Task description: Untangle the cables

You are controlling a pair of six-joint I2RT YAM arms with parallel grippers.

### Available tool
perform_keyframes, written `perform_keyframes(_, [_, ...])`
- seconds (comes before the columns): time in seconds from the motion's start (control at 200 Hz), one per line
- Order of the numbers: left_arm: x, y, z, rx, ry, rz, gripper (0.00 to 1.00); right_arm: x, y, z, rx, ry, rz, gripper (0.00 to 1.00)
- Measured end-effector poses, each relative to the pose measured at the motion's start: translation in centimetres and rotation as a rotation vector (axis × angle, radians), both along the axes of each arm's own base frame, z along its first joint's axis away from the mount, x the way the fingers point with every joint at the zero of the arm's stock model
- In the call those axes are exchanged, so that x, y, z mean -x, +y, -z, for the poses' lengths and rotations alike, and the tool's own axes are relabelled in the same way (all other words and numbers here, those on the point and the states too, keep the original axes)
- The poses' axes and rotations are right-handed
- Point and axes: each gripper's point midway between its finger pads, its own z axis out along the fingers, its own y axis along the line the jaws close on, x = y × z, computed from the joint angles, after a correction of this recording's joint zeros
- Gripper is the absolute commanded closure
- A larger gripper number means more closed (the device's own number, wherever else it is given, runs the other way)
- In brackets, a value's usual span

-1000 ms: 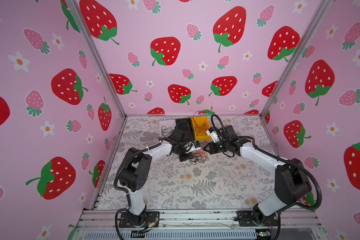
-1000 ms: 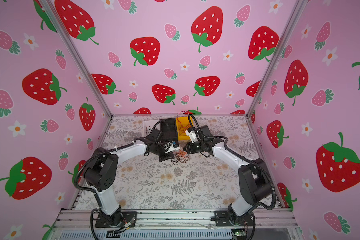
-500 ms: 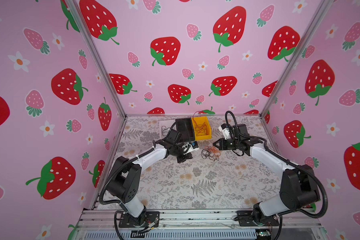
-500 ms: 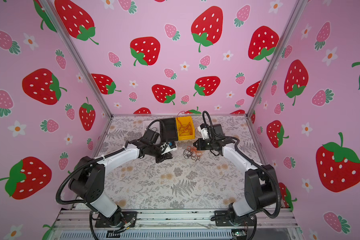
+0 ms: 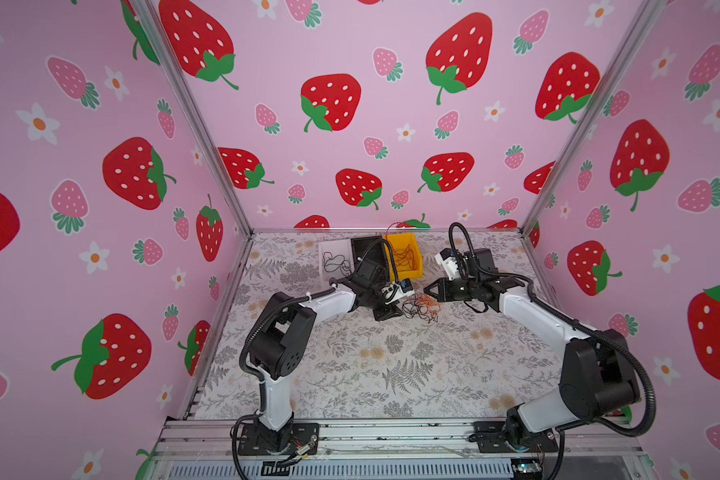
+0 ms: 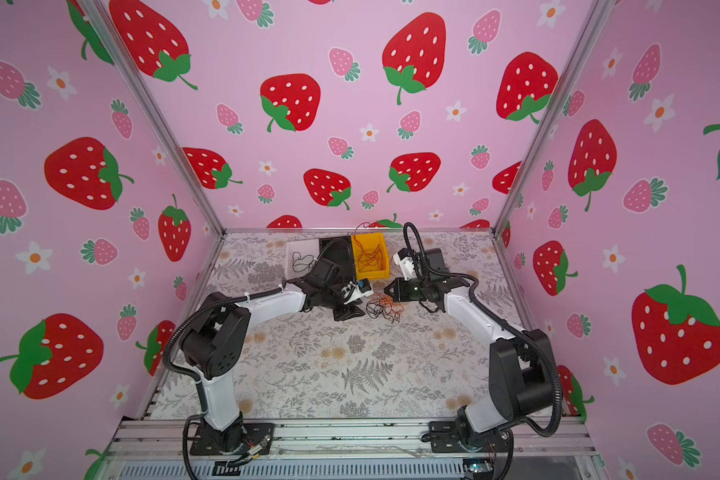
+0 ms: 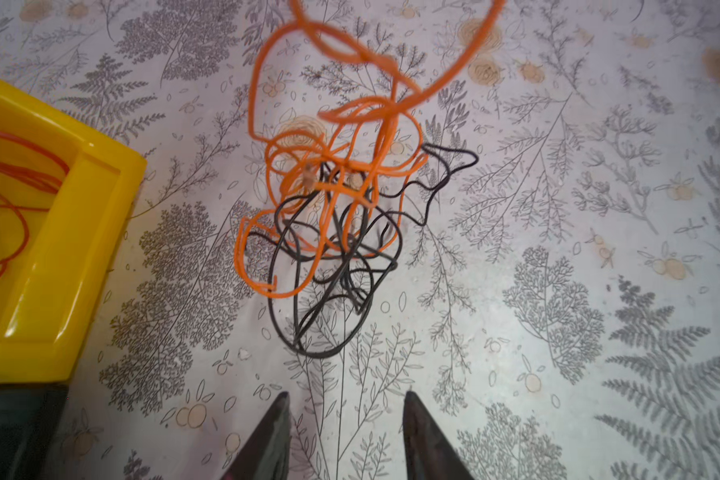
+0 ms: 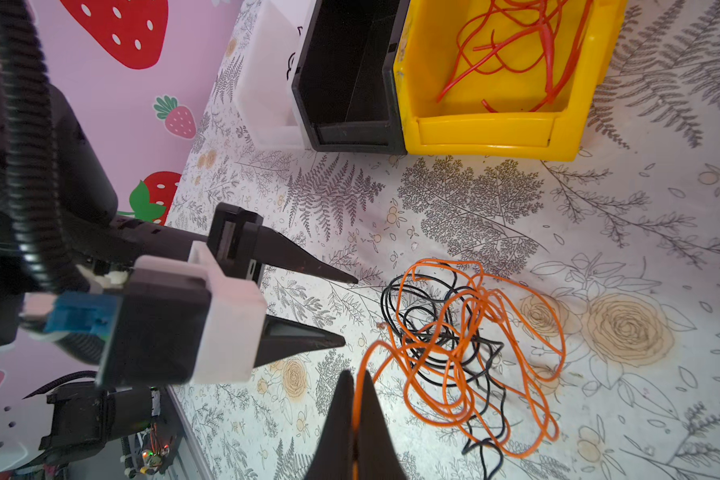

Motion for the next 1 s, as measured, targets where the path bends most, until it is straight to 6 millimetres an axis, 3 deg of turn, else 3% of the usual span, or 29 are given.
perform_keyframes(0.435, [-3.3,-2.0,-0.1,-0.010,-0.096,-0.028,0.63,0.2,0.0,0.1,0.000,0.008,-0.003,1.00])
perform_keyframes(0.705, [-3.3,-2.6,0.7,-0.014,-0.085,-0.011,0.64,0.3,0.0,0.2,0.002,0.016,-0.005,1.00])
perform_keyframes(0.87, [-3.0,-2.8,0.8,-0.014,-0.080,0.004,0.82,0.3,0.0,0.1,0.004,0.015,-0.007,1.00])
perform_keyframes(0.96, [-2.9,-2.8,0.8,-0.015,-0.076,0.008,1.00,0.4,-0.1,0.1,0.007,0.016,-0.009,1.00])
perform_keyframes(1.0, [-2.8,-2.8,0.8,-0.015,-0.076,0.008,1.00,0.4,-0.1,0.2,0.010,0.017,-0.011,1.00])
